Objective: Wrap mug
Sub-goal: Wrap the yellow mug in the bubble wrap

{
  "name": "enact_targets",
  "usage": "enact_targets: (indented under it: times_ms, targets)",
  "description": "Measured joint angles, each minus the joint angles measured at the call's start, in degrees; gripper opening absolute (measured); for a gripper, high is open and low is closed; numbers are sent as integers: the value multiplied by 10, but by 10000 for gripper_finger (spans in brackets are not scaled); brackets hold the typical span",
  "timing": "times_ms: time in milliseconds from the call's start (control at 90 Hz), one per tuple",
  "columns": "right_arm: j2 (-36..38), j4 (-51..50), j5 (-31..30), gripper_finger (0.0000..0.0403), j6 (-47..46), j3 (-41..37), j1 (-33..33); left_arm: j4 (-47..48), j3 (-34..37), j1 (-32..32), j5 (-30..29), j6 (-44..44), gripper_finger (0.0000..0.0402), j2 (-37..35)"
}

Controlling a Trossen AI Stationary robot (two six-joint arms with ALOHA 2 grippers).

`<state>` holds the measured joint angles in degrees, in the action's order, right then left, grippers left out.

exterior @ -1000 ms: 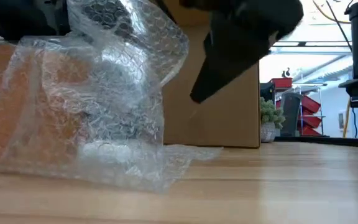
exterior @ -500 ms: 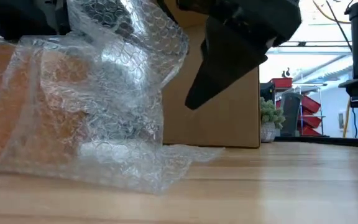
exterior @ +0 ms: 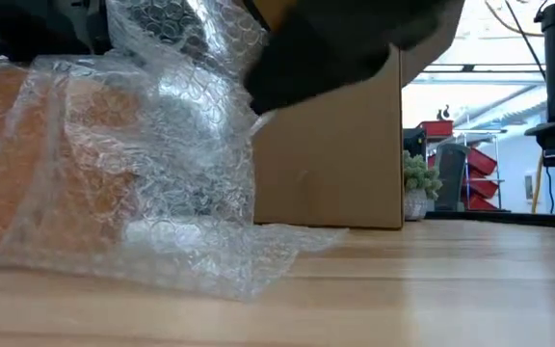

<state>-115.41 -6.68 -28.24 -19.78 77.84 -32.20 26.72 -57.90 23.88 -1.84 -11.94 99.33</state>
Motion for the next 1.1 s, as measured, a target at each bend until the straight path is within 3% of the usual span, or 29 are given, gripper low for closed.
enact_targets:
  times_ms: [178,300,511,700,856,1100]
  targets:
    - [-48,57,-8,267,-36,0,3,-11,-6,0,-2,-11,244,1]
    - [-57,89,-23,241,-19,-1,3,-33,-6,0,-2,-7,244,1]
    - [-39,114,-114,125,38,0,3,-40,-7,0,-2,-8,244,1]
    - [-23,157,-124,13,96,0,-2,-52,-7,0,-3,-7,244,2]
    - [-24,203,-103,11,131,0,12,-65,-7,0,-3,-7,244,2]
    - [-25,230,1,2,176,6,46,-69,-7,0,-2,-7,244,2]
